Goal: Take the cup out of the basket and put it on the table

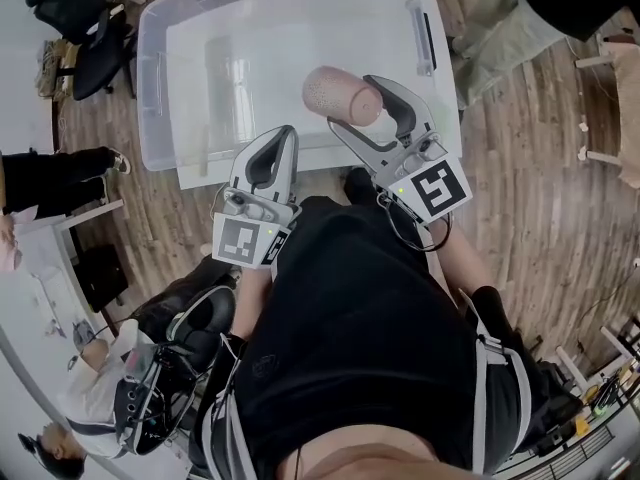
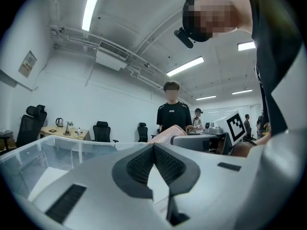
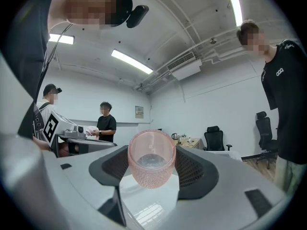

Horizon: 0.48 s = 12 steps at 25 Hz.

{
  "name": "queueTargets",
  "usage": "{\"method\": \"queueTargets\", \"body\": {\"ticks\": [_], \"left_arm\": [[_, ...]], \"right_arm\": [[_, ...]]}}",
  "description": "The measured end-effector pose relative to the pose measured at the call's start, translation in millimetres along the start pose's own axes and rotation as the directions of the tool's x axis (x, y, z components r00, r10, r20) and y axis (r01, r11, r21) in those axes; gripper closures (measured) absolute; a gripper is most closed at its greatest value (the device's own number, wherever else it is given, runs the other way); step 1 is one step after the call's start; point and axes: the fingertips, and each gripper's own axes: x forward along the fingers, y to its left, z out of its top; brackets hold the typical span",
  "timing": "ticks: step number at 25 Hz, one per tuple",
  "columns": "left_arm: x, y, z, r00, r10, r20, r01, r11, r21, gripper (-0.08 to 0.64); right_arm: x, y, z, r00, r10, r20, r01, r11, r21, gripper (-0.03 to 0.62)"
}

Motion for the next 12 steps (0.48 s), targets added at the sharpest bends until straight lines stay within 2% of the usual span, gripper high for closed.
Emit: {"method": "queueTargets", "body": {"ticks": [5,12], "left_arm": [[-47,-12,5,1.000,-0.010,0.026,0.009,1.000,0.012,0.541],[-145,-43,-12,0.999,-0.026,0.029,0.026,1.000,0.007,0.541]], "right_arm": [[-15,40,7,1.000,-0.019,0.016,0.019,1.000,-0.014,0.287],[-55,130,5,0.999,-0.041,0.029,0.042,0.999,-0.021,0.287]]}}
